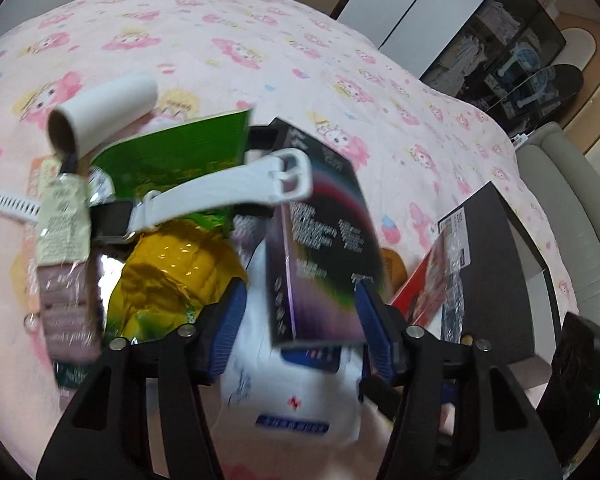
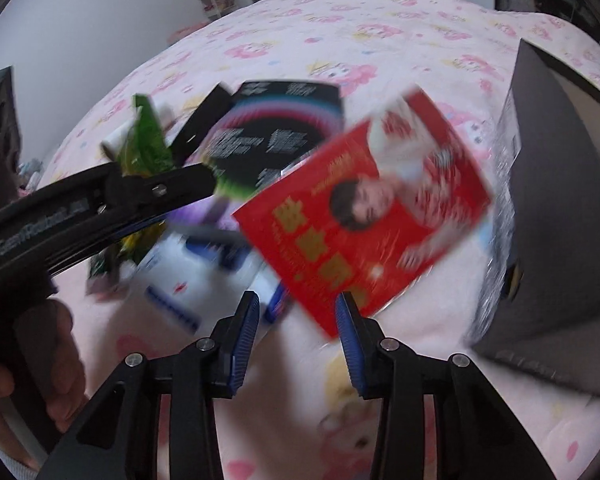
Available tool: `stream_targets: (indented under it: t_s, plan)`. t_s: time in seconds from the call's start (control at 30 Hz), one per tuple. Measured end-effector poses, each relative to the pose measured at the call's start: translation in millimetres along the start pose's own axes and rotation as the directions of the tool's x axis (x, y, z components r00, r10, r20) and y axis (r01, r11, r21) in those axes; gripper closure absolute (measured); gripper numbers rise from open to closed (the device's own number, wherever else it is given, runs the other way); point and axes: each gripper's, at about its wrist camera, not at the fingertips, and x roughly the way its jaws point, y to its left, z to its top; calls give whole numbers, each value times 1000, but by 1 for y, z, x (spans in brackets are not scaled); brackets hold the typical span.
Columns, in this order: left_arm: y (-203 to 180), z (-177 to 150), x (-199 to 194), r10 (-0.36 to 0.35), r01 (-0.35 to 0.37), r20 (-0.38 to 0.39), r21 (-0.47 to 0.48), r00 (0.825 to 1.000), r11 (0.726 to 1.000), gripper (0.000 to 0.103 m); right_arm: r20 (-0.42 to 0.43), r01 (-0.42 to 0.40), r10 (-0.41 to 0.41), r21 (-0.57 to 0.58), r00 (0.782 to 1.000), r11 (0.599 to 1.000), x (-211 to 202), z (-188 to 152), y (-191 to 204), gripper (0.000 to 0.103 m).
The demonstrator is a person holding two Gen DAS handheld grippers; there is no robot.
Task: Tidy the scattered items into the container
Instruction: 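Grasp the black Smart Devil box with the left tool and lift it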
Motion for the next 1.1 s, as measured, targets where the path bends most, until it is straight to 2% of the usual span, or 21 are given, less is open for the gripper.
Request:
stream_targets:
  t_s: [0.07,0.1,0.23,0.33,0.5,0.67,0.73,0.8,0.97,1.03,1.1]
  plan:
    - [-3,2,7,11,-11,-22,21,1000,1000,51,24,40,-40,4,999,999,0,9,-5,67]
    - [-2,1,10,9,-8,-35,20,999,1000,67,31,50,-51,7,998,999,0,12,-7,67]
    - [2,-6,6,-29,30,-42,2,999,1000,73,40,63,-64,15,997,998,-2,18,-9,67]
    - [6,-12,-3,-62,62,-44,-15,997,998,75,53,81,-81,6,995,997,-8,14,-7,67]
    - [14,-31,-25,-114,111,-51,-50,992,993,77,67,39,-41,39,997,998,-20,9,-12,67]
    - [18,-50,-51,-112,110,-56,-28,992,993,80,51,-51,49,31,998,998,-24,4,-1,67]
    - [20,-53,-54,-100,100,-55,-15,993,995,84,32,-63,63,10,998,998,-22,-3,5,66]
    - [23,-52,-51,-95,94,-56,-16,994,995,84,13,-57,57,8,998,998,-17,-10,7,65]
    - [27,-52,-39,-92,91,-61,-27,994,995,80,8,-26,25,70,1000,997,-8,-15,-1,54]
    - [24,-56,-40,-89,88,-80,-20,993,996,81,1,4,-4,81,1000,997,-7,-16,-2,44]
    - [20,-63,-42,-88,88,-102,-11,991,996,81,-1,-32,32,104,999,994,-6,-21,-5,44]
